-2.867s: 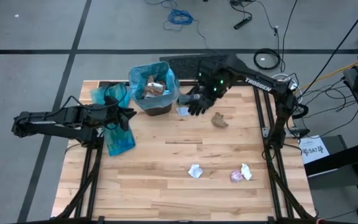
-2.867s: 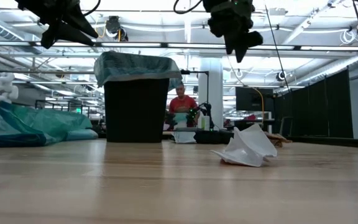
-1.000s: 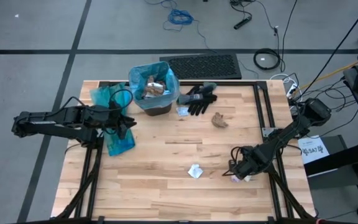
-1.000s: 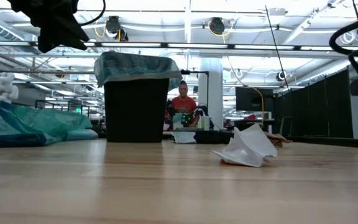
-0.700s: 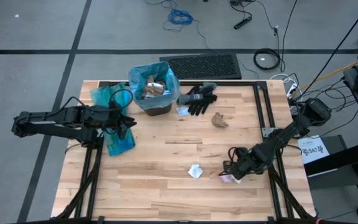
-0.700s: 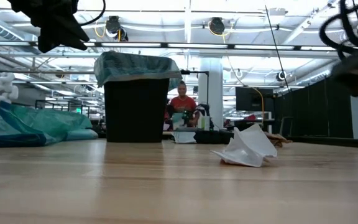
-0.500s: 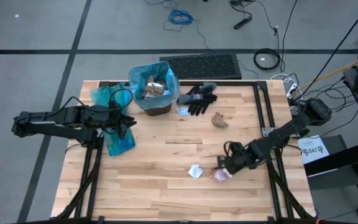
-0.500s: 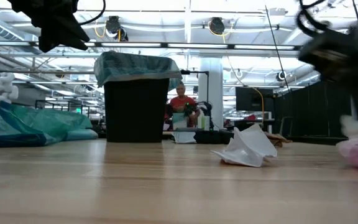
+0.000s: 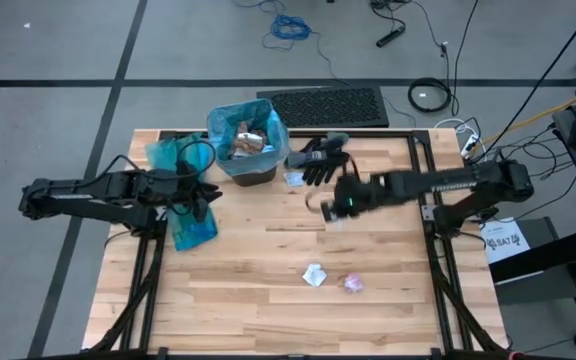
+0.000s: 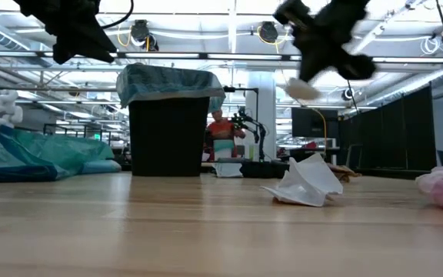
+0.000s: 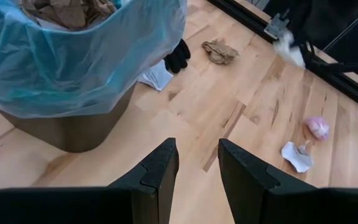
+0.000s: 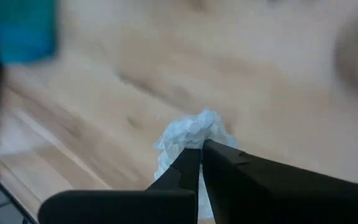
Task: Place trash/remove bag and relplace
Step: Put the white napkin into the trash bin
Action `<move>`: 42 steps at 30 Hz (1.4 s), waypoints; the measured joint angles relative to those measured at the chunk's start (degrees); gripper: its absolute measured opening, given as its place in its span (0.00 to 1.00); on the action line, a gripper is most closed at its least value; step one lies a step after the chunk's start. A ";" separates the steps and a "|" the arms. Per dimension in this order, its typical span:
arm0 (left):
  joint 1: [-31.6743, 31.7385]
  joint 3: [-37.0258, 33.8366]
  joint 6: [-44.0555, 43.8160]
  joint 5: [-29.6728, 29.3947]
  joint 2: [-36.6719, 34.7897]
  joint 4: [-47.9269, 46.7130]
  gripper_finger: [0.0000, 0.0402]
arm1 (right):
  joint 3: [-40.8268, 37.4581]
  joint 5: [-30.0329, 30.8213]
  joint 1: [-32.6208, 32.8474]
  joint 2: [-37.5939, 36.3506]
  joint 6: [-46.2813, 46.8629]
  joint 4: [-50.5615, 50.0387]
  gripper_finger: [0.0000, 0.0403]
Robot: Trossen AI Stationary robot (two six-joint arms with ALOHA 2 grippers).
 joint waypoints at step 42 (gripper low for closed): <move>0.00 0.00 -7.13 -4.89 3.05 1.06 0.30 | 67.91 -24.48 -25.61 48.43 -49.83 3.97 0.38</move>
